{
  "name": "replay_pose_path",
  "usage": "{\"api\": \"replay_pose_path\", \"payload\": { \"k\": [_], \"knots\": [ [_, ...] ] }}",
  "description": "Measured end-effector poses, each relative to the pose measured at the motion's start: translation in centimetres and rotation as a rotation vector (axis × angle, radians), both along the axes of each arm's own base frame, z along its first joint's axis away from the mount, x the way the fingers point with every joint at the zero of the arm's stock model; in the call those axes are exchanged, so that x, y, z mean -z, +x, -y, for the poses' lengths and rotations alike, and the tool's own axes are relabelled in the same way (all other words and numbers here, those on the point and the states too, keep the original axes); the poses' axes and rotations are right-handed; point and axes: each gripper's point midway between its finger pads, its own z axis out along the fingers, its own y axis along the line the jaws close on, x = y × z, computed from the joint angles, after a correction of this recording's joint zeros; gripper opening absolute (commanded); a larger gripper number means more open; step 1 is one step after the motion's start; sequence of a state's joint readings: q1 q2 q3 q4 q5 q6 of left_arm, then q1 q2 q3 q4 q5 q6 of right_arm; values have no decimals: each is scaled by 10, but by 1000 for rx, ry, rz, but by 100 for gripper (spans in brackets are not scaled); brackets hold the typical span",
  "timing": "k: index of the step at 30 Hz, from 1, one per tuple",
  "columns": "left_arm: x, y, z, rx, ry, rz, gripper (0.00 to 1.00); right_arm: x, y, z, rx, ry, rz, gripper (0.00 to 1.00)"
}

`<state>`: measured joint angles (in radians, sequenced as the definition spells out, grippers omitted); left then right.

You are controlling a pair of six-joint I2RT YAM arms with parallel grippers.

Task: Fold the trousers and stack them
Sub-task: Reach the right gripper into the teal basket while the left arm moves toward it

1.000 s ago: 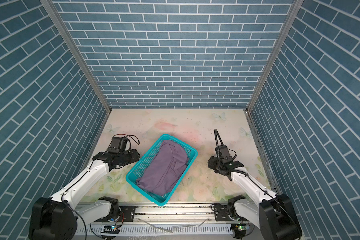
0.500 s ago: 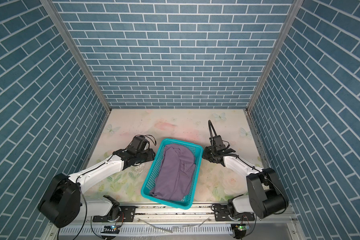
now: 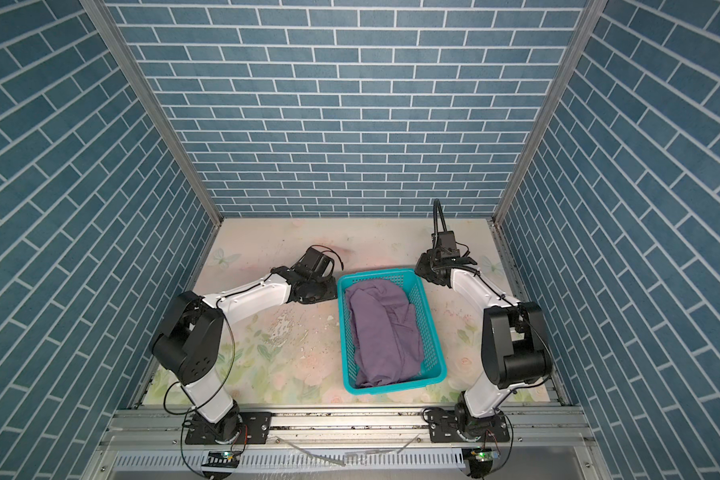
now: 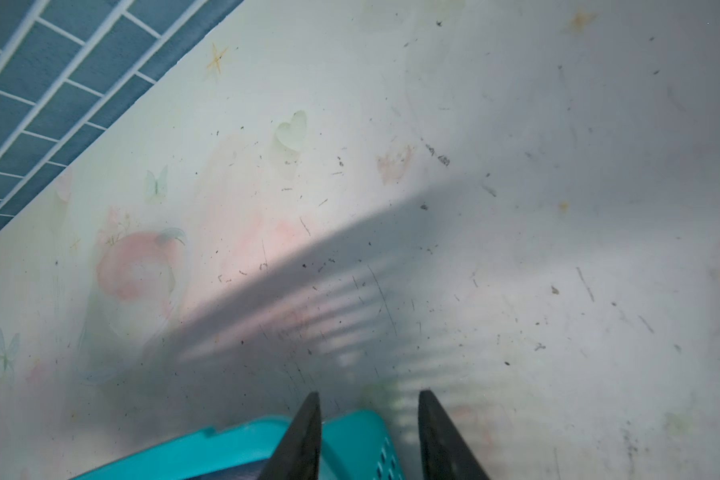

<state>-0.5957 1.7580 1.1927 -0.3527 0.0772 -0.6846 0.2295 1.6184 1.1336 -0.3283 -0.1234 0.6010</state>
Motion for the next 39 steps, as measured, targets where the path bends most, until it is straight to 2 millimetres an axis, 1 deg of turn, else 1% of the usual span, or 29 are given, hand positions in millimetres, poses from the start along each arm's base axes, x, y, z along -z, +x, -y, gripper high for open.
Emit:
{"api": "replay_pose_path", "payload": {
  "k": [2,4,7,9,10,11,12,13,15,16,17,19,20,22,24,26,28,31,33,35,36,37,39],
  "knots": [
    [-11,0,5,12,-20,21,56,-8,-9,4,-18,-31,1,43],
    [-19,-3,3,14,-30,35,57,-22,-20,7,-34,-63,20,48],
    [-29,-14,-6,11,-38,53,57,-52,-40,10,-60,-134,85,62],
    [-29,-26,-15,9,-33,47,58,-69,-58,3,-100,-185,125,67],
    [-27,-33,-19,8,-32,39,59,-75,-67,-3,-125,-203,137,67],
    [-25,-40,-23,10,-31,29,59,-76,-76,-8,-149,-211,140,67],
    [-21,-48,-26,11,-32,15,59,-74,-85,-12,-171,-215,134,67],
    [-18,-55,-29,12,-34,2,60,-67,-94,-12,-184,-223,116,67],
    [-12,-70,-31,19,-41,-19,60,-47,-108,-5,-188,-251,61,66],
    [-11,-78,-29,29,-45,-25,60,-34,-115,0,-186,-268,25,65],
    [-11,-84,-26,42,-49,-27,60,-20,-124,5,-187,-286,-19,65],
    [-15,-93,-16,74,-59,-19,60,-3,-135,11,-189,-308,-74,65],
    [-19,-96,-9,89,-69,-10,59,2,-139,14,-189,-318,-94,65],
    [-22,-97,4,112,-83,1,56,3,-140,16,-185,-327,-98,65],
    [-22,-92,15,120,-81,1,54,2,-139,18,-175,-333,-93,65],
    [-19,-78,29,123,-78,0,53,-1,-138,21,-165,-330,-84,67],
    [-14,-61,48,134,-76,-5,52,-7,-137,27,-141,-320,-66,70],
    [-10,-28,88,171,-92,-3,52,-22,-136,44,-70,-284,-34,73],
    [-19,0,122,208,-121,25,52,-31,-138,62,-4,-262,-18,75],
    [-41,30,161,255,-173,83,53,-34,-145,79,63,-249,-24,76],
    [-54,41,176,276,-196,113,55,-33,-150,84,80,-247,-32,76],
    [-71,53,192,300,-221,155,56,-30,-155,86,89,-244,-43,76],
    [-102,65,209,338,-247,221,58,-23,-164,88,91,-235,-70,69]
  ]
}}
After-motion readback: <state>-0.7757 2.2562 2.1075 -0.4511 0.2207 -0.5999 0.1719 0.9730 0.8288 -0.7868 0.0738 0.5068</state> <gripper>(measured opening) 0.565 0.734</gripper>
